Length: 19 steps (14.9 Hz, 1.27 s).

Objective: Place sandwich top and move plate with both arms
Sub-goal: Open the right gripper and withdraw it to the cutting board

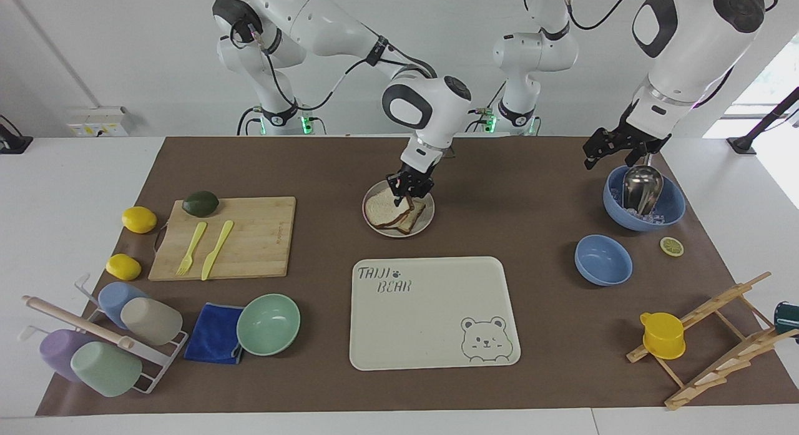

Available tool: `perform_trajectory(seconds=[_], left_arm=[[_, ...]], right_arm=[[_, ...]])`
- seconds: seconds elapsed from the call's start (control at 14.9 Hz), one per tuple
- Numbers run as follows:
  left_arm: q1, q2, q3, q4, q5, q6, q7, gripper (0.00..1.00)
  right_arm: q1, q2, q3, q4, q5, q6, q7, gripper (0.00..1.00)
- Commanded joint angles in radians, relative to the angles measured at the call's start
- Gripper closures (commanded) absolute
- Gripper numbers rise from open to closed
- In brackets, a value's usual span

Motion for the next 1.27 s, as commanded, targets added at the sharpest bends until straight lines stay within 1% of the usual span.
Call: perform_trajectory(seconds=[0.0, 0.07, 0.2, 0.27, 0.4, 0.54, 0.67, 0.74, 0.87, 0.94, 1.0, 1.07, 1.2], left_arm=[[0.001, -0.004, 0.001, 0.002, 0.000, 0.007, -0.001, 0.00], [0.001, -0.004, 0.001, 0.002, 0.000, 0.007, -0.001, 0.00], [0.003, -0.004, 0.001, 0.002, 0.000, 0.007, 0.001, 0.00], [0.001, -0.004, 0.001, 0.002, 0.000, 0.007, -0.001, 0.00], [0.003, -0.004, 0.001, 0.002, 0.000, 0.007, -0.004, 0.00], [0.003, -0.004, 0.001, 0.002, 0.000, 0.007, -0.002, 0.00], [0.003, -0.004, 0.001, 0.002, 0.000, 0.007, -0.002, 0.00], [0.003, -0.004, 0.001, 0.002, 0.000, 0.007, -0.001, 0.00], [0.003, -0.004, 0.001, 0.000, 0.000, 0.007, -0.001, 0.00], [0.003, -0.004, 0.001, -0.001, 0.000, 0.007, -0.001, 0.00], [0.003, -0.004, 0.001, -0.001, 0.000, 0.007, -0.001, 0.00], [0.003, -0.004, 0.001, -0.001, -0.002, 0.009, -0.002, 0.00], [0.003, -0.004, 0.001, -0.001, -0.002, 0.011, -0.002, 0.00]], right_arm=[[-0.023, 0.011, 0.014, -0.015, -0.008, 0.060, 0.030, 0.76], [-0.025, 0.014, 0.014, -0.015, -0.007, 0.065, 0.028, 0.64], [-0.040, 0.021, 0.016, -0.015, 0.010, 0.110, 0.028, 0.11], [-0.042, 0.021, 0.014, -0.013, 0.033, 0.127, 0.027, 0.00], [-0.051, 0.018, 0.019, 0.019, 0.067, 0.141, 0.022, 0.00], [-0.054, 0.005, 0.019, 0.085, 0.151, 0.146, 0.010, 0.00], [-0.098, -0.027, 0.022, 0.155, 0.237, 0.134, -0.039, 0.00], [-0.118, -0.052, 0.017, 0.183, 0.299, 0.114, -0.050, 0.00], [-0.187, -0.107, 0.008, 0.194, 0.363, 0.045, -0.085, 0.00], [-0.204, -0.135, -0.019, 0.203, 0.390, 0.008, -0.105, 0.00], [-0.204, -0.168, -0.082, 0.233, 0.442, -0.030, -0.132, 0.00], [-0.200, -0.198, -0.154, 0.260, 0.493, -0.064, -0.180, 0.00], [-0.198, -0.236, -0.316, 0.303, 0.634, -0.148, -0.348, 0.00]])
